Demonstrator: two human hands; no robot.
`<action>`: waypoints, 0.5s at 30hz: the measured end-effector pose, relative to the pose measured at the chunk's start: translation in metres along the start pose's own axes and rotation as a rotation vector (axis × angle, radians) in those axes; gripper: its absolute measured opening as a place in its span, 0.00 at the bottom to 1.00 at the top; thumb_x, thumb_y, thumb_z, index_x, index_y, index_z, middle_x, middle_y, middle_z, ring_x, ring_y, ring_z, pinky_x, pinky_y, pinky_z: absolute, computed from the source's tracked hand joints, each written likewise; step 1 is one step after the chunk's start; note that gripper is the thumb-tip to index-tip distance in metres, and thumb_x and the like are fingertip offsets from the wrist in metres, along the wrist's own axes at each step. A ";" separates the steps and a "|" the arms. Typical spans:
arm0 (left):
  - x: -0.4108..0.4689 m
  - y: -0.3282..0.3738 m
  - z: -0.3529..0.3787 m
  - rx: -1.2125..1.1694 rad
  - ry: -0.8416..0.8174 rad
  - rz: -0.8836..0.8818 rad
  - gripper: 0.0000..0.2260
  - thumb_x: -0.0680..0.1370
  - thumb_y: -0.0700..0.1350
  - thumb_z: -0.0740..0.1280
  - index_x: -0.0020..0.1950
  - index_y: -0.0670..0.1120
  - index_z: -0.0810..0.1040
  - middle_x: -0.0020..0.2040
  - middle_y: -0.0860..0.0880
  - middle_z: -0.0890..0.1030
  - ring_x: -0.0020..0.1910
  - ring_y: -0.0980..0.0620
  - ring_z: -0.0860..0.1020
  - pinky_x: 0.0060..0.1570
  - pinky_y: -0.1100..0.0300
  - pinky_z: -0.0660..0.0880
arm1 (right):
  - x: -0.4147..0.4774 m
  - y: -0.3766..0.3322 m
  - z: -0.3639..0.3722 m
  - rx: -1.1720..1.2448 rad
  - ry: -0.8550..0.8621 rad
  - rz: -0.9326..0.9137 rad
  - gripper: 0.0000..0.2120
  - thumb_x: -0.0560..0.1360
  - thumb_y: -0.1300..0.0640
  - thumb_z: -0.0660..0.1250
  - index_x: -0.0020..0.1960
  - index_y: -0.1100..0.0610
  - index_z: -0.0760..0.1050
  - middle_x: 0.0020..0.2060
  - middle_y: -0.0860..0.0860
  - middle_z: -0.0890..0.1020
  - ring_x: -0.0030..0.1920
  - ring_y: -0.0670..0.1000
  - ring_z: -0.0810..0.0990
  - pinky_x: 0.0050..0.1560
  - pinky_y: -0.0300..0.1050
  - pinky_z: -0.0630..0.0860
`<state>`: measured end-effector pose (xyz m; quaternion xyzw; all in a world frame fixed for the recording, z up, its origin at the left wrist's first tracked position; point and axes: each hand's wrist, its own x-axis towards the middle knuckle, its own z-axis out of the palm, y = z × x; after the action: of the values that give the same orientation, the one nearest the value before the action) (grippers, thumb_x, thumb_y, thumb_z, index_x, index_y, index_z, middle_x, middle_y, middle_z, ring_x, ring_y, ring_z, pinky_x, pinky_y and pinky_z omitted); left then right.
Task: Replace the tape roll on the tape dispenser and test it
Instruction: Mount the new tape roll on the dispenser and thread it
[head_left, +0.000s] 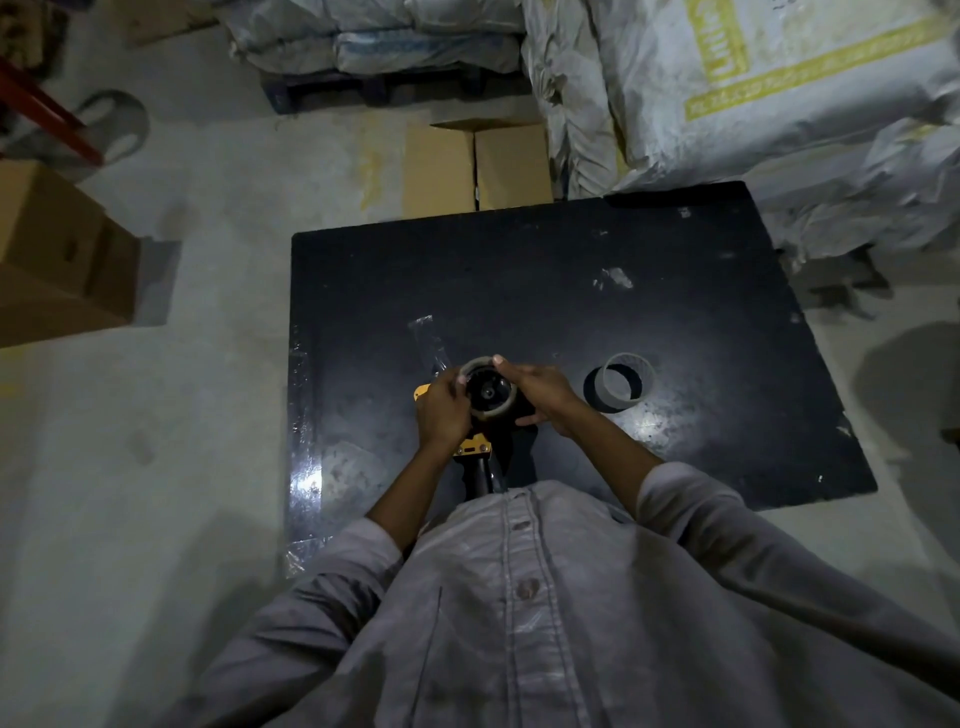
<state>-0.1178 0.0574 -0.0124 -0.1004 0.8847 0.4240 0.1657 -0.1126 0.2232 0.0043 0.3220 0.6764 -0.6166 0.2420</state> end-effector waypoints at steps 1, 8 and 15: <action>0.001 0.001 0.000 0.008 -0.005 -0.005 0.17 0.92 0.49 0.59 0.75 0.46 0.82 0.68 0.43 0.87 0.69 0.42 0.84 0.68 0.51 0.79 | 0.001 0.000 0.000 0.017 0.002 0.015 0.29 0.82 0.35 0.73 0.74 0.55 0.84 0.70 0.54 0.84 0.71 0.58 0.83 0.69 0.67 0.85; -0.003 0.005 0.000 -0.133 -0.057 -0.078 0.17 0.93 0.49 0.57 0.77 0.48 0.79 0.70 0.44 0.85 0.71 0.43 0.83 0.73 0.45 0.79 | 0.006 -0.001 -0.001 0.080 -0.010 0.065 0.30 0.80 0.36 0.76 0.70 0.58 0.84 0.68 0.57 0.86 0.63 0.57 0.85 0.67 0.64 0.87; 0.003 0.011 -0.003 -0.352 -0.080 -0.246 0.18 0.92 0.49 0.60 0.75 0.40 0.80 0.67 0.36 0.85 0.64 0.33 0.86 0.60 0.33 0.86 | 0.011 -0.006 0.011 0.057 0.079 0.035 0.31 0.80 0.38 0.76 0.67 0.64 0.85 0.64 0.60 0.88 0.67 0.60 0.87 0.68 0.64 0.86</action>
<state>-0.1243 0.0621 -0.0040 -0.2182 0.7707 0.5523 0.2312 -0.1252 0.2137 -0.0015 0.3645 0.6619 -0.6181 0.2168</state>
